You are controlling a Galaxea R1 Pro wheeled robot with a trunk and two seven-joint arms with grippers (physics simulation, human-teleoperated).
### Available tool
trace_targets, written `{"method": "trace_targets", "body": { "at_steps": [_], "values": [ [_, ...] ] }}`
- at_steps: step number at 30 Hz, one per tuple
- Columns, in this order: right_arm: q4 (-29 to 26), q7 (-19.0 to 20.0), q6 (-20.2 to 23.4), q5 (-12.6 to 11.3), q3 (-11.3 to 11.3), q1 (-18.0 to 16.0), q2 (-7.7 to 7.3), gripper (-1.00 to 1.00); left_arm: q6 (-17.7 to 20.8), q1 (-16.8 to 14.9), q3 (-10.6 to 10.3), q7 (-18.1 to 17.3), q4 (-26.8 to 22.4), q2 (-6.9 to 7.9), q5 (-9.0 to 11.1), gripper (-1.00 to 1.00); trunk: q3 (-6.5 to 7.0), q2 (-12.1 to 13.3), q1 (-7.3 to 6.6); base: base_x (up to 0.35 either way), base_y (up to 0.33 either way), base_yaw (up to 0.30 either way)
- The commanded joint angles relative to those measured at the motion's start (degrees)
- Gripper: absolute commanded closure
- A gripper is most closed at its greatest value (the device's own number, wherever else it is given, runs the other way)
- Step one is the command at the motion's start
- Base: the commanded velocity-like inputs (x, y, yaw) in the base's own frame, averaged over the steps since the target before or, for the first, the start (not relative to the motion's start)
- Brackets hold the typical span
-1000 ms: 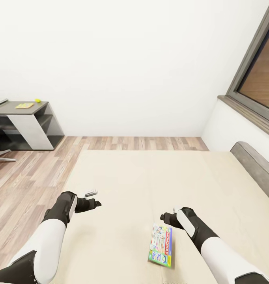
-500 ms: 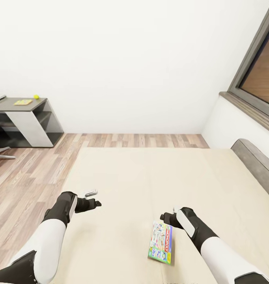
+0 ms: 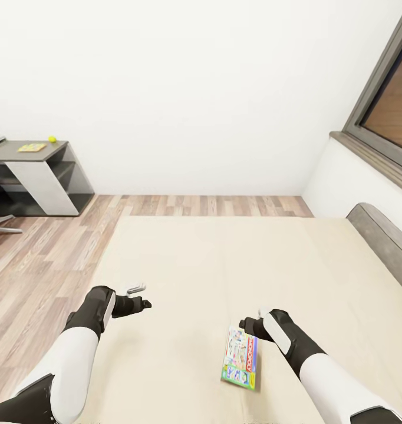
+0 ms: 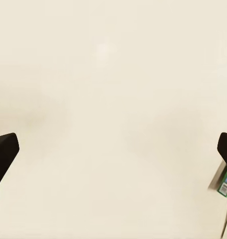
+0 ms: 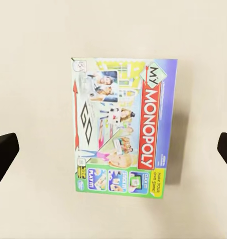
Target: Put all the toys in the child's room - the three board games (two on the bed and one on the table), the two jigsaw puzzles on the table, and the tennis ball on the table - inside the toy box on the table in the child's room.
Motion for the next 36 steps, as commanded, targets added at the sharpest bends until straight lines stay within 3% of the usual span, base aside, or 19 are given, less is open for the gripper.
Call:
{"method": "trace_targets", "body": {
  "at_steps": [1, 36],
  "values": [
    [-0.08, -0.5, 0.13, -0.51, 0.29, -0.04, -0.04, -1.0, 0.21, -0.07, 0.45, -0.49, -0.1, -0.09, -0.59, -1.0, -0.2, -0.11, 0.03, 0.0, 0.0, 0.0],
    [-0.74, -0.32, -3.38, -0.56, 0.08, -0.16, -0.05, -1.0, 0.14, -0.07, 0.48, -0.52, -0.1, 0.22, -0.71, -1.0, -3.52, -0.11, 0.03, 0.0, 0.0, 0.0]
  ]
}}
